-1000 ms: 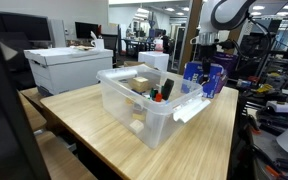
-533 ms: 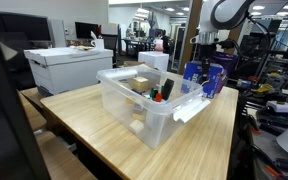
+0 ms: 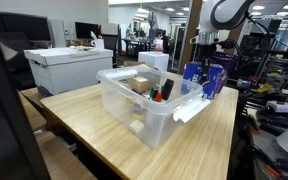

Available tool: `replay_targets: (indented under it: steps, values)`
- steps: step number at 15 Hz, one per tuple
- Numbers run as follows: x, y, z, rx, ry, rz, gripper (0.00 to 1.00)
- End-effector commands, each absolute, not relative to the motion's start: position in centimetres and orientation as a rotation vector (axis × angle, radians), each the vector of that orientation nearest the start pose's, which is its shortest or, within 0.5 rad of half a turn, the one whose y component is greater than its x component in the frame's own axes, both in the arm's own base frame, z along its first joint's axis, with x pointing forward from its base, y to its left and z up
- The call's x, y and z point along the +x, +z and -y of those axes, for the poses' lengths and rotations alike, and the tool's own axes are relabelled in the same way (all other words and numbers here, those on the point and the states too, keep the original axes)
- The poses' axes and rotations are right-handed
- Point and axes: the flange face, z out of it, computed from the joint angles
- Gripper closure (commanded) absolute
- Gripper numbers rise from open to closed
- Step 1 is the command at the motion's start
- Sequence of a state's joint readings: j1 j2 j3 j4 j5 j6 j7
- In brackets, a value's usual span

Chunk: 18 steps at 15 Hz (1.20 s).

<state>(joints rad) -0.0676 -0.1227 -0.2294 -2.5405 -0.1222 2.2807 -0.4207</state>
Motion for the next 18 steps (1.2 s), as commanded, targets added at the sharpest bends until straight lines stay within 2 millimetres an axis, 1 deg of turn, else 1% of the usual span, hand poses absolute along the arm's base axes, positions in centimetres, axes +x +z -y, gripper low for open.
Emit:
replay_targets:
  steps: [1,3,6,12,14,17,18]
  values:
    - [41.4,30.0,12.8,-3.122,0.228,0.296,0.96]
    - [41.4,30.0,12.8,-3.123,0.228,0.296,0.94]
    - [41.5,30.5,12.3,-3.136,0.239,0.261,0.96]
    - [42.3,33.2,9.9,-3.169,0.207,0.19,0.96]
    - [42.8,34.8,8.7,-3.195,0.179,0.167,0.96]
    - [43.2,36.2,7.9,-3.203,0.172,0.133,0.96]
    - [43.2,36.2,7.9,-3.202,0.174,0.127,0.96]
